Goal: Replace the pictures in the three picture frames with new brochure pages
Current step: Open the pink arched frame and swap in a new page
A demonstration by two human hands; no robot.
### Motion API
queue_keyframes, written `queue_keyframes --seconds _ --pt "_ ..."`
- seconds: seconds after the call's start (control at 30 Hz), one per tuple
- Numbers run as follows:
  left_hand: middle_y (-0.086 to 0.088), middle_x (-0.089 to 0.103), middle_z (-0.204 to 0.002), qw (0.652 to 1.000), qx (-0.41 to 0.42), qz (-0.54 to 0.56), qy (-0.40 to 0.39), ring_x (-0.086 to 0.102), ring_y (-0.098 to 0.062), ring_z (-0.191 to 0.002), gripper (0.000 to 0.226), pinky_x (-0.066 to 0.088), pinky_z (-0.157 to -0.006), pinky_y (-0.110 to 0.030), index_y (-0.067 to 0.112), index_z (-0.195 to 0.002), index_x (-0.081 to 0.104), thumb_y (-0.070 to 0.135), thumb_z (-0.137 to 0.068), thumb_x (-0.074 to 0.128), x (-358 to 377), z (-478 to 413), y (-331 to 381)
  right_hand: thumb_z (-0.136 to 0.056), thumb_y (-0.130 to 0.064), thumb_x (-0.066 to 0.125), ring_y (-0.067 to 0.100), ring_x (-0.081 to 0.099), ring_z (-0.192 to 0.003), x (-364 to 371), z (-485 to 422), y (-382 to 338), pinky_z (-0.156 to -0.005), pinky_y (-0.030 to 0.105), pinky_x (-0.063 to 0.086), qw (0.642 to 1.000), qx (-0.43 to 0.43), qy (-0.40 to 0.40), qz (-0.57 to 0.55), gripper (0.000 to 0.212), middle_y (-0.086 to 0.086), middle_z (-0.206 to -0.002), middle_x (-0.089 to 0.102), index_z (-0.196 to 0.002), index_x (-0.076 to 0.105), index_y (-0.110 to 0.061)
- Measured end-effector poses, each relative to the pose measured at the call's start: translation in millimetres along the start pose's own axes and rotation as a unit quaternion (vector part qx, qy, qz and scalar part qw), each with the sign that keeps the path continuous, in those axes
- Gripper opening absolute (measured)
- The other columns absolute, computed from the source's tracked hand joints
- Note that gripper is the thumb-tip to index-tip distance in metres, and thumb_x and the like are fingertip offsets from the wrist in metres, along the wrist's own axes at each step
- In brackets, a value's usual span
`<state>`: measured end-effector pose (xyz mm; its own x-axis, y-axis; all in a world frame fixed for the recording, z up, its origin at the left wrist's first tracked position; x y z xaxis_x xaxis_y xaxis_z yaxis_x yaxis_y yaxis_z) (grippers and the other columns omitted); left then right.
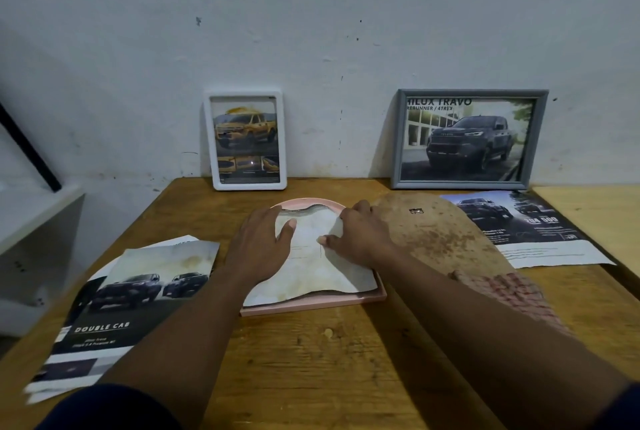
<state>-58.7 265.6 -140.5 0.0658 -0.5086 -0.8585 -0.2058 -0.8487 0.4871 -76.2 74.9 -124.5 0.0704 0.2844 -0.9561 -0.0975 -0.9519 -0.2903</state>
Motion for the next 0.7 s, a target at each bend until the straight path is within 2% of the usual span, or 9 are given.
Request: queue_keyframes --seconds 0.13,0.23,0.3,0.37,0.4,0.5,0.6,0.7 --pt "0.004 0.03 -0.164 1.0 -0.002 -0.018 -0.005 0.03 -0.022 -0.149 0.058 0.031 -0.116 -0.042 0.03 -0.154 0.033 0.057 -0.102 0.036 -1 -2 2 -0.085 -0.059 0.064 0.028 0.029 -0.135 -6 4 -4 -0.107 0.049 0.029 0.998 -0.015 0.054 0.0 0.07 0.004 -0.149 0.036 -0.143 0.046 -0.025" --pt "0.003 0.032 -0.163 1.0 0.007 -0.012 -0.002 0.032 -0.022 -0.148 0.059 0.032 -0.116 -0.043 0.031 -0.154 0.033 0.057 -0.102 0.037 -2 -2 5 -0.089 -0.045 0.066 0.025 0.039 -0.13 -16 9 -6 -0.106 0.048 0.031 0.995 -0.039 0.08 -0.041 0.058 0.002 -0.144 0.047 -0.141 0.044 -0.029" --pt "0.002 0.035 -0.16 1.0 0.026 0.014 0.008 0.035 -0.022 -0.145 0.058 0.033 -0.114 -0.042 0.029 -0.154 0.034 0.057 -0.102 0.037 -3 0 10 -0.093 -0.032 0.066 0.023 0.051 -0.118 -28 13 -5 -0.099 0.044 0.042 0.987 -0.052 0.087 -0.126 0.053 0.003 -0.138 0.054 -0.139 0.041 -0.03" --pt "0.002 0.036 -0.16 0.998 0.044 0.044 0.013 0.037 -0.023 -0.144 0.06 0.035 -0.112 -0.043 0.03 -0.154 0.032 0.059 -0.102 0.037 -3 0 19 -0.094 -0.026 0.065 0.019 0.052 -0.105 -44 16 3 -0.084 0.037 0.05 0.968 -0.05 0.097 -0.225 0.053 0.005 -0.137 0.053 -0.141 0.04 -0.031" --pt "0.003 0.034 -0.161 0.997 0.051 0.054 0.013 0.036 -0.023 -0.144 0.062 0.035 -0.112 -0.044 0.032 -0.155 0.029 0.061 -0.101 0.037 -3 -2 26 -0.094 -0.026 0.065 0.018 0.051 -0.104 -53 16 9 -0.082 0.036 0.05 0.958 -0.046 0.105 -0.263 0.055 0.005 -0.138 0.05 -0.142 0.039 -0.031" --pt "0.005 0.025 -0.164 0.995 0.082 0.059 0.014 0.032 -0.022 -0.146 0.066 0.034 -0.114 -0.046 0.036 -0.156 0.022 0.063 -0.099 0.04 1 -11 57 -0.09 -0.026 0.07 0.027 0.054 -0.115 -83 13 43 -0.089 0.044 0.055 0.939 -0.025 0.114 -0.324 0.06 0.007 -0.145 0.046 -0.143 0.04 -0.03" --pt "0.006 0.016 -0.167 0.992 0.116 0.055 -0.002 0.027 -0.022 -0.149 0.07 0.034 -0.116 -0.049 0.039 -0.157 0.018 0.064 -0.096 0.044 15 -16 103 -0.087 -0.024 0.074 0.027 0.059 -0.11 -114 17 94 -0.089 0.047 0.057 0.93 -0.001 0.129 -0.345 0.054 0.007 -0.138 0.053 -0.135 0.049 -0.023" --pt "0.005 0.018 -0.166 0.983 0.173 0.064 -0.017 0.03 -0.021 -0.147 0.069 0.036 -0.112 -0.045 0.036 -0.156 0.027 0.058 -0.096 0.052 38 -16 156 -0.087 -0.027 0.074 0.024 0.06 -0.103 -139 25 163 -0.086 0.043 0.056 0.943 0.041 0.133 -0.301 0.04 0.004 -0.127 0.056 -0.122 0.058 -0.019"
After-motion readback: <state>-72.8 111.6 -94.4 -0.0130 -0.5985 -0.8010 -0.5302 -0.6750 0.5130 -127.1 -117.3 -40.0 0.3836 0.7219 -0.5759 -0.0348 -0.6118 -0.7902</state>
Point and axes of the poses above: each hand's wrist, its own z-axis away from the middle knuckle, its own x-axis out of the palm, y = z × x, the point moved 4 cm from there along -z, towards the middle knuckle
